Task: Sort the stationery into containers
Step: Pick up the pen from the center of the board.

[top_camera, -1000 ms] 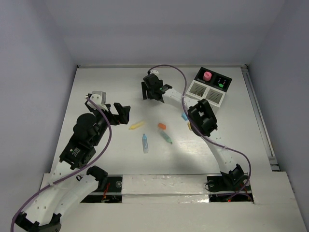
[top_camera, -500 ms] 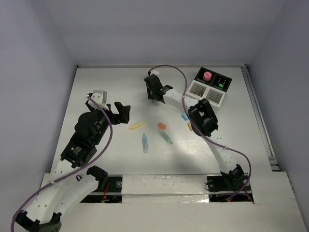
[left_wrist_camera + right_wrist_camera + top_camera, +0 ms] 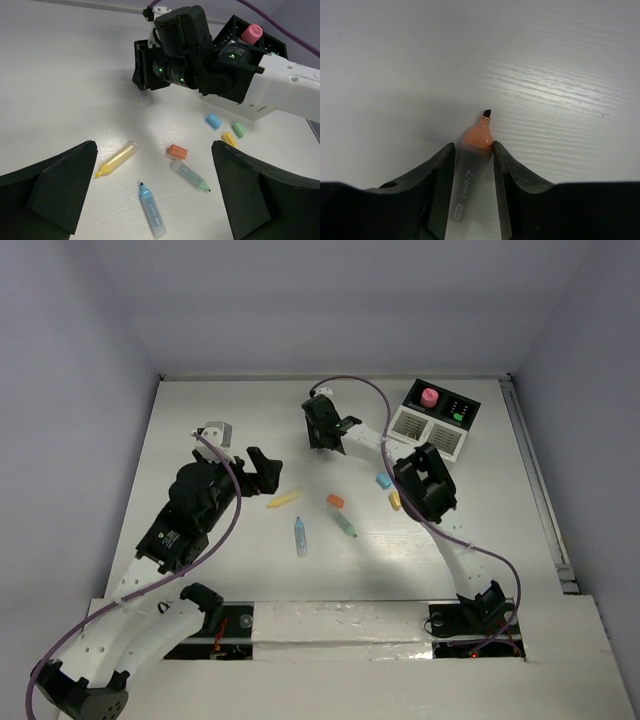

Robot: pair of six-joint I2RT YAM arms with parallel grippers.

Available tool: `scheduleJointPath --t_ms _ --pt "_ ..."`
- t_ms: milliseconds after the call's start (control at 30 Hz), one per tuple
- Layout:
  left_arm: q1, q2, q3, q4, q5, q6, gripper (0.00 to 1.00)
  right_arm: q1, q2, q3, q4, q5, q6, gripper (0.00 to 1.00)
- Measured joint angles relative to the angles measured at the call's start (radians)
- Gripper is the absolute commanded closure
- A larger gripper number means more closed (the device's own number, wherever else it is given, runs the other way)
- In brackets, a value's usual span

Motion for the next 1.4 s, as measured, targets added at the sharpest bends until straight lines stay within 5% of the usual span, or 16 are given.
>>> scheduleJointPath --t_ms 367,833,1400 --pt "0.000 -0.009 -0.030 0.022 0.099 -0.114 0.01 -0.011 -0.029 -0.040 0.001 -0.056 0.019 0.89" --pt "0.000 0.095 -0.180 0.153 0.235 -0.275 0.17 -0.010 -0.203 -0.277 0.093 -0.249 0.018 0.91" --pt "0.000 0.377 -0.227 0.457 0.277 -0.348 0.34 0.005 -0.632 -0.654 0.380 -0.394 0.134 0.90"
